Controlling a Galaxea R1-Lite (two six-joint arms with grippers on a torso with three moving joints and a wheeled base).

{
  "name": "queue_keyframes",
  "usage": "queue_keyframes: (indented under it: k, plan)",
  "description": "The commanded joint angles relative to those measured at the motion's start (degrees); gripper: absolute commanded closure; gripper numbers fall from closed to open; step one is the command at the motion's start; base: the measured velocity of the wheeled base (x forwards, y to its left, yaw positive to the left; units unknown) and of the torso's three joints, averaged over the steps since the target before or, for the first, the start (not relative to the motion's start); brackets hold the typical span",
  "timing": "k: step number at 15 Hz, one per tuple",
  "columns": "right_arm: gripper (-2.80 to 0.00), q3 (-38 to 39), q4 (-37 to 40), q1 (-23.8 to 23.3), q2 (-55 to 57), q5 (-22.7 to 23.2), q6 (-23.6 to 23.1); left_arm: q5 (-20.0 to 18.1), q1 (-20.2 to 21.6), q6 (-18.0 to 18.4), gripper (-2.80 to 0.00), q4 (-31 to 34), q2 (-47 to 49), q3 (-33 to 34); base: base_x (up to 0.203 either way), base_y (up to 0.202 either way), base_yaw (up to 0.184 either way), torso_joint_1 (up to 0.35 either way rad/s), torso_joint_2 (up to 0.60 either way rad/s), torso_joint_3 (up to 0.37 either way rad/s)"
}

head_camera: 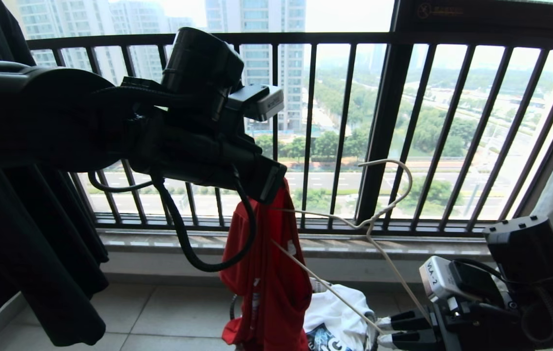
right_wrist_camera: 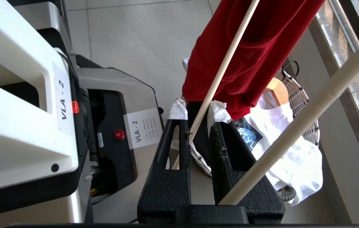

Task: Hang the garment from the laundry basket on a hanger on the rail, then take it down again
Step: Hang the clothes on the clothes rack

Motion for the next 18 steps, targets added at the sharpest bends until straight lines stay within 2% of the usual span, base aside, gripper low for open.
queue_keyframes:
  k: [1,4,6,8,10,12,18]
  plan:
    - [0.0,0.65,0.08,1.51,-0.76,0.91,-0.21,-0.6,-0.06,2.94,0.0,0.16,1.12,-2.57,0.0,0.0,0.0,0.0,0.0,0.0]
    - [0.0,1.26,0.09,2.9,-1.22,0.86,-0.37,0.48,2.98,9.83,0.0,2.09,-0.02,-4.25,0.0,0.0,0.0,0.0,0.0,0.0]
    - [0.0,1.26,0.09,2.9,-1.51,0.86,-0.37,1.93,4.03,11.1,0.0,7.94,-1.17,-5.23,0.0,0.0,0.0,0.0,0.0,0.0]
    - [0.0,1.59,0.17,3.38,-2.63,0.95,-0.37,2.45,4.72,11.43,0.0,8.67,-1.67,-4.94,0.0,0.0,0.0,0.0,0.0,0.0]
    - [0.0,2.03,0.26,4.69,-3.48,0.95,-0.37,3.27,4.75,15.35,0.0,8.61,-1.11,-4.65,0.0,0.0,0.0,0.0,0.0,0.0]
    - [0.0,2.32,0.26,5.48,-3.5,0.95,-0.37,6.79,4.73,17.83,0.0,8.49,-0.99,-4.92,0.0,0.0,0.0,0.0,0.0,0.0]
    - [0.0,2.93,0.19,7.82,-4.29,1.04,-0.03,6.88,3.38,18.91,0.0,8.17,0.42,-4.25,0.0,0.0,0.0,0.0,0.0,0.0]
